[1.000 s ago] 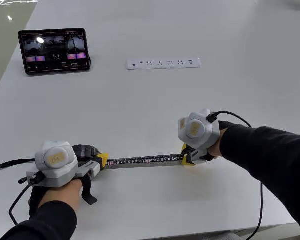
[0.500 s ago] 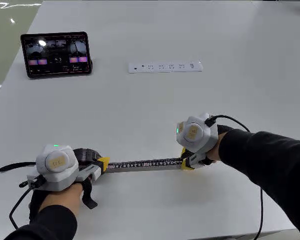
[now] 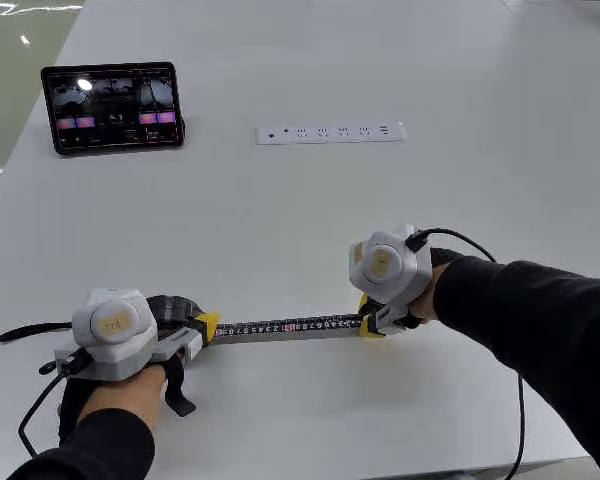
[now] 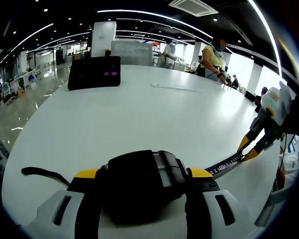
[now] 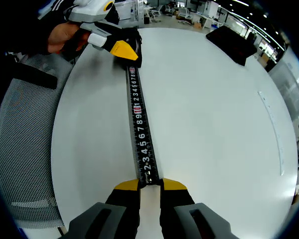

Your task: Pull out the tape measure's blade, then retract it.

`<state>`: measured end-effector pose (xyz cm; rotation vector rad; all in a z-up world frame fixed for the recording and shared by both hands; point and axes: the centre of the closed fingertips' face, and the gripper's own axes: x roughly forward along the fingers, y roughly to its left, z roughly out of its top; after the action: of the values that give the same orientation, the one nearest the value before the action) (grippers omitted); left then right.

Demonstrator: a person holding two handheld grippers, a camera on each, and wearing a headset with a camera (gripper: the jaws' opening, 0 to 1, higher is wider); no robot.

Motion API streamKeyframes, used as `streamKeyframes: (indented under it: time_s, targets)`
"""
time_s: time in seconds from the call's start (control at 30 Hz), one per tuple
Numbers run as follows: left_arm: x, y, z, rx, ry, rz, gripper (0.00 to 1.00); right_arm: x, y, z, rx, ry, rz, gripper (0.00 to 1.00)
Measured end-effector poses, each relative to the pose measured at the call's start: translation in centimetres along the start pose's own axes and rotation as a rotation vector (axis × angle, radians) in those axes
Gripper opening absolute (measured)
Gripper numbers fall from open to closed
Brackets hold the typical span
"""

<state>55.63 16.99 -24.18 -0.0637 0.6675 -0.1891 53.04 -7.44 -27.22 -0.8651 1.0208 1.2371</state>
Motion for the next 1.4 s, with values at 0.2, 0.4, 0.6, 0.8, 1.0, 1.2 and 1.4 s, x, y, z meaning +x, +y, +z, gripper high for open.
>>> streamKeyframes:
  time_s: [0.2,0.4,0.6,0.8,1.0,1.2,1.4]
  targets:
    - [0.0,0.0,0.0,-0.001,0.000,0.000,0.65,0.1,-0.1,0.2,0.001,-0.002,-0.002,0.11]
    - [0.1,0.1,0.0,-0.002,0.002,-0.001,0.65,0.1,0.0,0.4,-0.018,-0.002,-0.001,0.11]
    - [0.1,0.1,0.0,-0.002,0.002,-0.001,0.65,0.2,0.1,0.6,-0.027,-0.004,0.003,0.11]
    - [0.1,0.1,0.0,-0.002,0.002,-0.001,0.65,0.2,0.1,0.7,-0.029,-0.007,0.006,0.11]
    - [0.1,0.1,0.0,-0.003,0.004,-0.002,0.65,0.3,0.1,0.9,-0.029,-0.010,0.007,0.11]
    - [0.1,0.1,0.0,-0.002,0.007,-0.004,0.65,0.4,0.2,1.2,-0.029,-0.011,0.005,0.11]
    - [0.0,0.0,0.0,-0.002,0.006,-0.005,0.65,0.4,0.2,1.4,-0.027,-0.013,0.005,0.11]
